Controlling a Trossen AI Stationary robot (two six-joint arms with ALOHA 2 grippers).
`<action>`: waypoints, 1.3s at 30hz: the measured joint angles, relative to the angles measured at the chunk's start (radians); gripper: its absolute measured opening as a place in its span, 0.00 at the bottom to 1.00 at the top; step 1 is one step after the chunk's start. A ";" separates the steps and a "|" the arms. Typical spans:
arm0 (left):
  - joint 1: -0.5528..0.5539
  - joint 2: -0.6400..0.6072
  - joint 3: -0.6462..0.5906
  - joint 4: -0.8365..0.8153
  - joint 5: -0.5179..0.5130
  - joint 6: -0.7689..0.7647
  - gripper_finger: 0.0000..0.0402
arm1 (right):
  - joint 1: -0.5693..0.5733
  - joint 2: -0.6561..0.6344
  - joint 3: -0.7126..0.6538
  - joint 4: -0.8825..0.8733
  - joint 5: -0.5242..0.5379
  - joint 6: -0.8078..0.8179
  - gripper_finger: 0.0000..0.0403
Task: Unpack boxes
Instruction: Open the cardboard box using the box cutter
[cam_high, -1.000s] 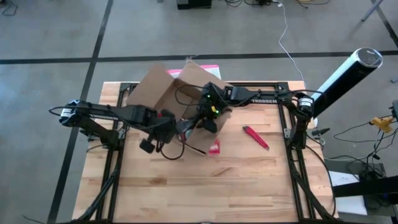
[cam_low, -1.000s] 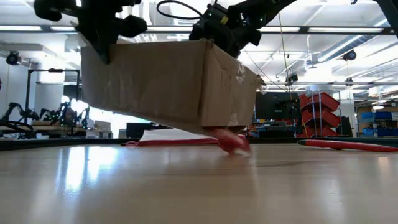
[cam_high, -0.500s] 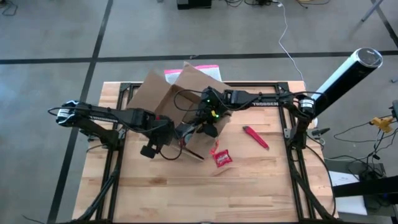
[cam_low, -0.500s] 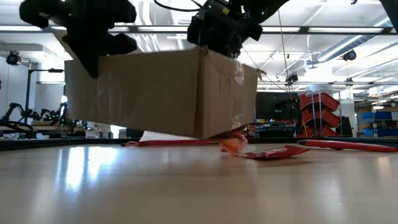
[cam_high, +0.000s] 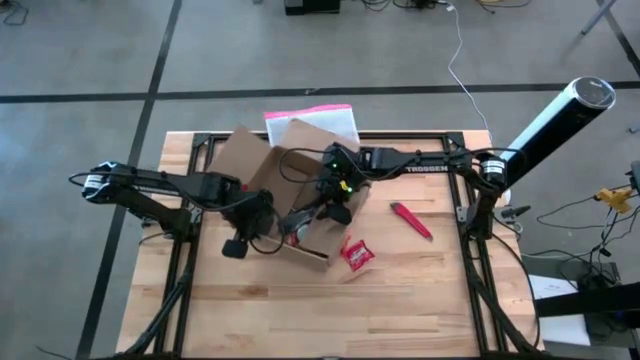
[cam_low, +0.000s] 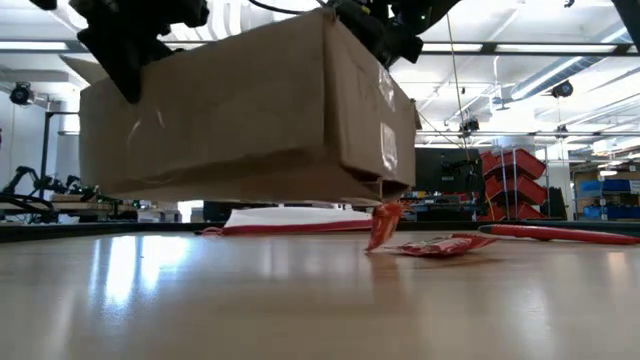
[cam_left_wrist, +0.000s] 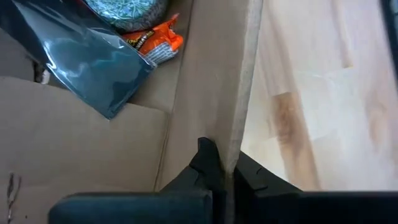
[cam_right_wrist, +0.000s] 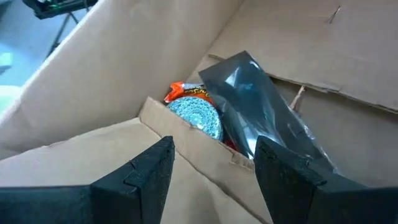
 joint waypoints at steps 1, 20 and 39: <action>0.000 0.000 -0.005 0.003 0.013 -0.004 0.00 | 0.000 0.000 0.000 0.000 -0.007 0.006 0.49; 0.004 -0.123 -0.256 0.309 0.097 -0.169 0.00 | 0.046 -0.090 0.000 -0.358 -0.048 -0.073 0.49; 0.010 -0.174 -0.366 0.384 0.104 -0.228 0.00 | 0.123 -0.205 -0.004 -0.360 0.008 0.023 0.49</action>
